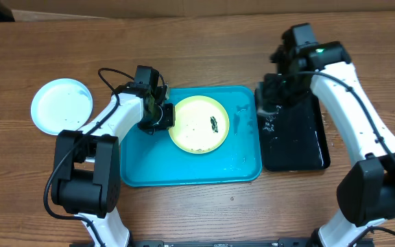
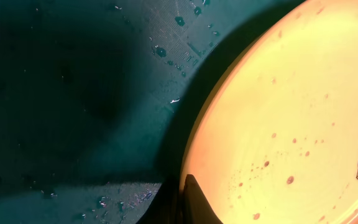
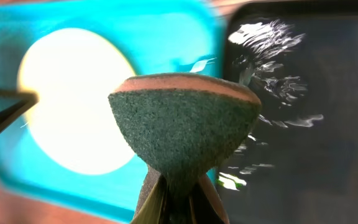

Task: Clean dirty plates on tray and stack at the side
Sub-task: 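Lift the sponge and move it left over the yellow plate, then scrub the yellow plate with the sponge in the right gripper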

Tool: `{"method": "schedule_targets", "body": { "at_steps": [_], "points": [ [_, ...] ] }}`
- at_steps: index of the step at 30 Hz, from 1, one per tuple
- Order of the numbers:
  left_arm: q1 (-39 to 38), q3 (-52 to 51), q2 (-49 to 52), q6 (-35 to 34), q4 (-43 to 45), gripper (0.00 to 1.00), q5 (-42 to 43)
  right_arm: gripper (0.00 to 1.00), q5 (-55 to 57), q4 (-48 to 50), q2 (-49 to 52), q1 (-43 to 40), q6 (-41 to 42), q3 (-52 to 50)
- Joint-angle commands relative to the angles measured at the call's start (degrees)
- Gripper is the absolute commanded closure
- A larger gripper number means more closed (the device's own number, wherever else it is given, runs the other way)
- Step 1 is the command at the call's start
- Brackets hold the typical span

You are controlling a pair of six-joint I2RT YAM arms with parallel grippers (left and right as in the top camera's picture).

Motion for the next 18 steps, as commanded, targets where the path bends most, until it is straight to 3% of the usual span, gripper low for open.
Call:
{"method": "schedule_targets", "body": {
  "at_steps": [1,5,18],
  "points": [
    [-0.39,-0.50,0.61,0.48,0.22,0.96,0.52,0.96,-6.21,4.00,-1.79,5.86,0.07,1.01],
    [-0.39,-0.50,0.61,0.48,0.17,0.96,0.68,0.96,-4.33,9.70,-1.73,11.93,1.99,-0.39],
    [-0.39,-0.50,0.61,0.48,-0.02,0.96,0.74,0.96,21.46,17.79,3.28,24.09,9.35,-5.57]
  ]
}}
